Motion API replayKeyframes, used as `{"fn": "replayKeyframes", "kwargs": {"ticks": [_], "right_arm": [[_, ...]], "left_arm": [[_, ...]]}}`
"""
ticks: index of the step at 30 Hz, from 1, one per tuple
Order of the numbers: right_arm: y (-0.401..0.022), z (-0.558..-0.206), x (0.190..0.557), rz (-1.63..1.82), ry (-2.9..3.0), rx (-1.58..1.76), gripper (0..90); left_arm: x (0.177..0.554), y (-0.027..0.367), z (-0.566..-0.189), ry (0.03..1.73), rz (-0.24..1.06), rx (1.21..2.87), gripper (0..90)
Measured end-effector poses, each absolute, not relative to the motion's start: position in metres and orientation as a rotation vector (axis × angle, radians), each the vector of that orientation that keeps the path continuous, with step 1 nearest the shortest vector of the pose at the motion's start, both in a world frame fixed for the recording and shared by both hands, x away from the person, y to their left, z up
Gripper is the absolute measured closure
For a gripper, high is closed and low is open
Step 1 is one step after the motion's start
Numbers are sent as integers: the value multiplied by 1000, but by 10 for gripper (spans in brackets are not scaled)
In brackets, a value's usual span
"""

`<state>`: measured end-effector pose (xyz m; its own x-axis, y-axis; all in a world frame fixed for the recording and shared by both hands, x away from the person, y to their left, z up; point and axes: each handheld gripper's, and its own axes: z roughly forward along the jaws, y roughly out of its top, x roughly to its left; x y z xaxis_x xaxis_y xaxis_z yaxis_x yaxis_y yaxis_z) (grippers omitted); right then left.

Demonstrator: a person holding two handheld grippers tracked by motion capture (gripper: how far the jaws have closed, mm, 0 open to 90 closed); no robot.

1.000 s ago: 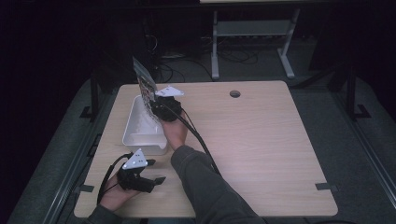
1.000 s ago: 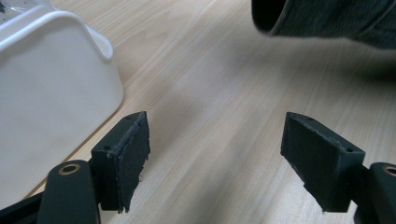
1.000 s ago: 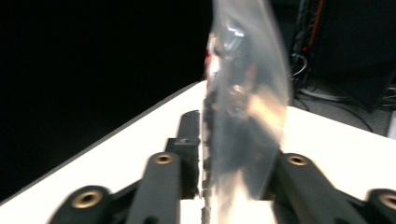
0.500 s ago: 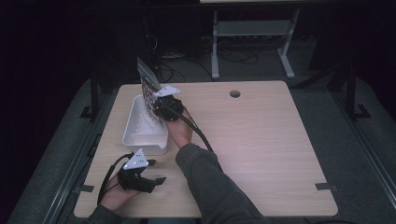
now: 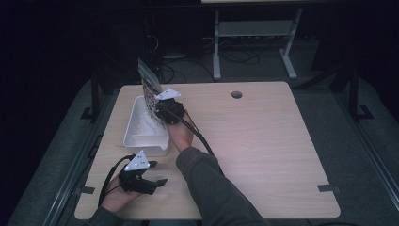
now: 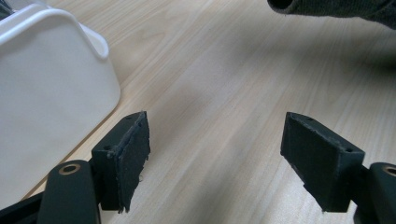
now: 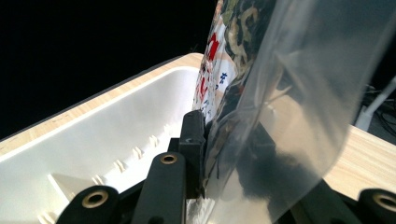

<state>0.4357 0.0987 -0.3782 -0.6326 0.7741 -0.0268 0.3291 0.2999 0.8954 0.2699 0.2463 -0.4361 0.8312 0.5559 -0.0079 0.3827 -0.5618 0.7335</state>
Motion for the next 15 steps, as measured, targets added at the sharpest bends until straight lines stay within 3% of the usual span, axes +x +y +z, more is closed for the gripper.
{"fn": "replayKeyframes", "kwargs": {"ticks": [11, 15], "right_arm": [[98, -380, 433, 1313, 2104, 992, 721], [93, -379, 438, 1355, 2135, 990, 629]], "left_arm": [[270, 246, -436, 679, 285, 2236, 232], [270, 246, -436, 678, 286, 2240, 232]]}}
